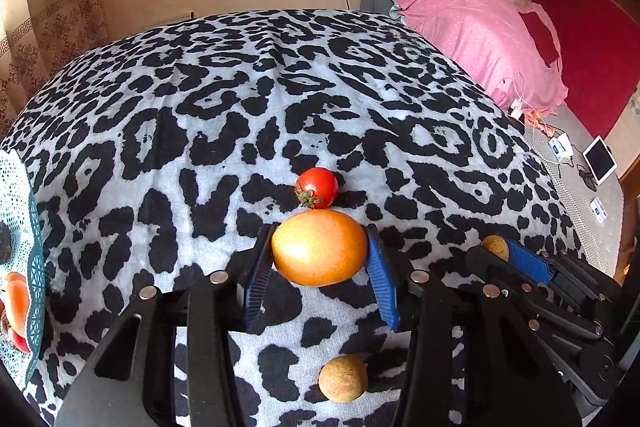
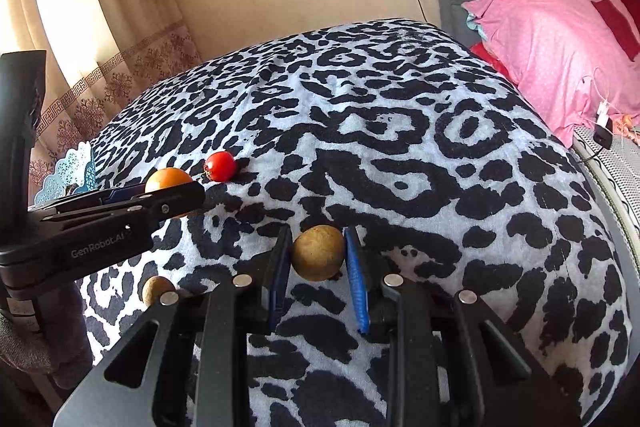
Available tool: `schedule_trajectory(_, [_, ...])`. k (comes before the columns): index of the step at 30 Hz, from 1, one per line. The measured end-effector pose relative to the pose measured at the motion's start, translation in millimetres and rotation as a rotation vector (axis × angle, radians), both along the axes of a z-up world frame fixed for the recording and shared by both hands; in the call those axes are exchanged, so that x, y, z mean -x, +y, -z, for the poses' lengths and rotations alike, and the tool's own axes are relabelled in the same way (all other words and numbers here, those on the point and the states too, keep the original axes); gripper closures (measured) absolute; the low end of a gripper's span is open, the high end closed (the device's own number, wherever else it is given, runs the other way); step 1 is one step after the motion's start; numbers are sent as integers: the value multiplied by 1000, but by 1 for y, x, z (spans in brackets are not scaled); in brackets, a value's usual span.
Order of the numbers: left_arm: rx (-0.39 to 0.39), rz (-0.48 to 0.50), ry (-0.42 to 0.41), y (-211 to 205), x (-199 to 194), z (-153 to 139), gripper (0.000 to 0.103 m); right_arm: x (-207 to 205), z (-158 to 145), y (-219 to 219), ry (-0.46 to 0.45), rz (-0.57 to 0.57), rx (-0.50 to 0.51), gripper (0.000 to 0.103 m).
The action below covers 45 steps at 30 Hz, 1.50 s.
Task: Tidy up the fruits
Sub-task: 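Grasp the large pale orange with left tool while right tool holds the potato, then carry large orange into blue basket and open left tool while right tool holds potato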
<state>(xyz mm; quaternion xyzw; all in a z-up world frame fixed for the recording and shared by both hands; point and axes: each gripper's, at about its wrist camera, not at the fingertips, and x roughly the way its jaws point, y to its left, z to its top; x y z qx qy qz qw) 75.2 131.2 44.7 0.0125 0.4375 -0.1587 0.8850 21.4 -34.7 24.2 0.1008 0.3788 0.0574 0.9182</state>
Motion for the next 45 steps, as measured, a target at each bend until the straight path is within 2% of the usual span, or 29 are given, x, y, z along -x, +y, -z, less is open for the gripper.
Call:
schedule_trajectory(10, [-44,-38,-63,15,23,-14,56,0,1,2,2,1,10,76])
schedule_trajectory(38, [3,-162,-118,90,77,-30,56,12,-3,12,-6,-35,7,76])
schedule_trajectory(45, [2,-218,-148,117,84,-34,56,16,-4,15,5,-39,-13,76])
